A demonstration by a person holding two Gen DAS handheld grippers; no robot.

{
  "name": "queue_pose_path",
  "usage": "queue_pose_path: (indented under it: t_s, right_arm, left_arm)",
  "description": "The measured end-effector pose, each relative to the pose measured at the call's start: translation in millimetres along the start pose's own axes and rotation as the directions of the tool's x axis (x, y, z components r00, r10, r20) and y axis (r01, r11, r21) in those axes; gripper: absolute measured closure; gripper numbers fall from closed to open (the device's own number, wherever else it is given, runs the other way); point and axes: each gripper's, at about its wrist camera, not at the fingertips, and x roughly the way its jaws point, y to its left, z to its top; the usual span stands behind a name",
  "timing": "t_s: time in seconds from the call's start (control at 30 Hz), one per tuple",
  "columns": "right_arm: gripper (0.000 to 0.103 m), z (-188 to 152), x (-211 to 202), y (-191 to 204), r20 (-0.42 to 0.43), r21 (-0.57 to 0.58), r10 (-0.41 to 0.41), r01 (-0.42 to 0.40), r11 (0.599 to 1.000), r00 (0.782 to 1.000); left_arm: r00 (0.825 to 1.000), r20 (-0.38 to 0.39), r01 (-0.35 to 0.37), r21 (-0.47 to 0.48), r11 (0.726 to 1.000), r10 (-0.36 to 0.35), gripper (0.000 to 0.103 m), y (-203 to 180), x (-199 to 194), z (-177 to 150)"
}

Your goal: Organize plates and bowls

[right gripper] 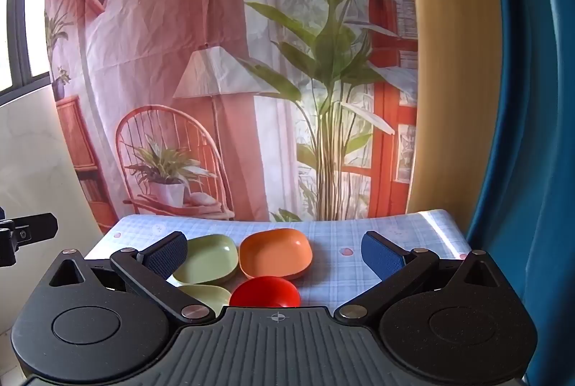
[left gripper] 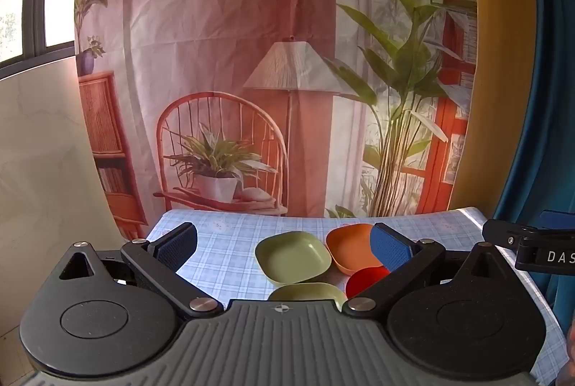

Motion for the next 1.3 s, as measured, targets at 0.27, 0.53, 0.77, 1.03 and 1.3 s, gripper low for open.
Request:
queue_pose_path:
  t_s: [0.27,0.53,0.77,1.03,1.3]
  right_arm:
    - [0.000,0.7,-1.8,-1.2,-0.004,0.005,-0.005,0.005,1.000,1.000]
    - [0.000,2.8,-3.8,1.5,-0.004,0.001,-0.006,0.006,1.000,1.000]
    - [0.000,3.3,-0.1,-1.8,-0.009,0.017,-0.003,0.003,1.000,1.000]
    - [0.000,3.7,-0.2,-1.3,-0.005,0.016,-0.002,0.002,1.000,1.000]
    - [0.000,3.4,-0.4,-1.2,-0.004,0.015,-0.002,0.002,1.000,1.000]
  left_arm:
    - [1.000,0.019,-0.005,0.016,1.000,0.005,0.000,-4.7,4.2,-6.9]
    - [0.999,0.030,-0.020,0.021,1.000,0.020,0.000,-0.2,0.1,-3.0]
    - [0.999,0.027,-0.031,0.028,0.999,0.030,0.000,-1.3,-0.5,-1.5]
    - [0.999,0.032,-0.035,0.028,0.999,0.035,0.000,-3.0,-1.3,-2.0]
    - [0.999,0.037,-0.036,0.030,0.999,0.035,0.000,-2.0,-2.6,-1.5]
